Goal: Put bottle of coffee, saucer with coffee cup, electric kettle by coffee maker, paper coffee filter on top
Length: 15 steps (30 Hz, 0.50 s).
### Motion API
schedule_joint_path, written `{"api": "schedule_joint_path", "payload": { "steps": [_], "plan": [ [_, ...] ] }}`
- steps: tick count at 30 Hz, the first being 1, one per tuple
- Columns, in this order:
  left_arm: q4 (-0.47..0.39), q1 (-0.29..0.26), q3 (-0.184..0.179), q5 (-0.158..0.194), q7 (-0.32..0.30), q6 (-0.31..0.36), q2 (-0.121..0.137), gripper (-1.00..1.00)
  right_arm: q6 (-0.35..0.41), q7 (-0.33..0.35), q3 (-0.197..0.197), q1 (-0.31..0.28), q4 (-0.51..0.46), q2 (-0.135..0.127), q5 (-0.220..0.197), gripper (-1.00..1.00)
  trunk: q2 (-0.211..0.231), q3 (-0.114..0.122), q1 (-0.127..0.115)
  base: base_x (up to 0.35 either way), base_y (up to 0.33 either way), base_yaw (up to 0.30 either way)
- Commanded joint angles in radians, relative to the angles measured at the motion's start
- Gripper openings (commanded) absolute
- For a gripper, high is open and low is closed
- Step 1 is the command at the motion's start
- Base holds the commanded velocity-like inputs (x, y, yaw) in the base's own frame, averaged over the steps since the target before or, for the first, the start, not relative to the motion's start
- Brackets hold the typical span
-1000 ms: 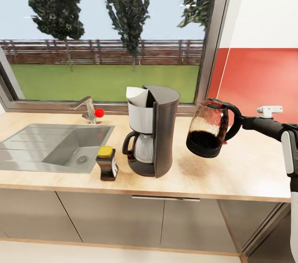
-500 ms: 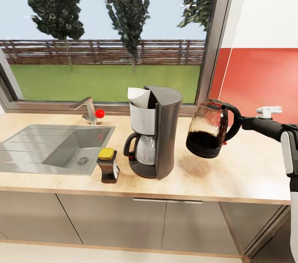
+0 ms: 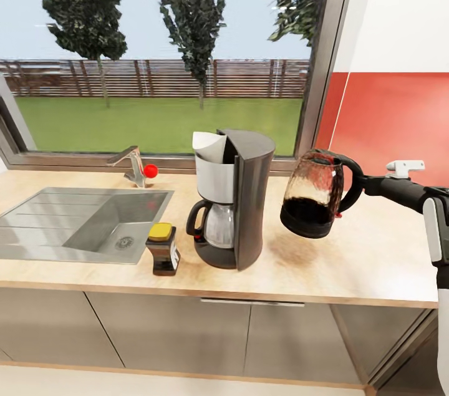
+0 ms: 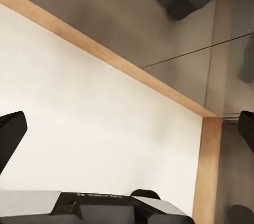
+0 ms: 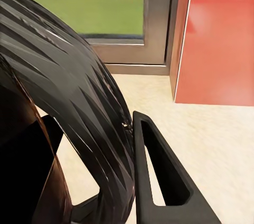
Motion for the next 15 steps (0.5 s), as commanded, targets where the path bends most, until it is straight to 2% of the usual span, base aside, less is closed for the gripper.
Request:
{"api": "schedule_joint_path", "payload": {
  "steps": [1, 15],
  "plan": [
    [0.000, -0.001, -0.008, 0.006, -0.001, -0.006, 0.000, 1.00, 0.006, 0.005, -0.002, -0.001, -0.001, 0.000, -0.004, -1.00, -0.008, -0.004, 0.004, 0.000, 0.000, 0.000],
    [0.000, 0.000, -0.010, 0.006, 0.000, -0.006, 0.000, 1.00, 0.006, 0.005, -0.001, -0.001, -0.001, 0.000, -0.004, -1.00, -0.106, -0.048, 0.058, 0.000, 0.000, 0.000]
  ]
}}
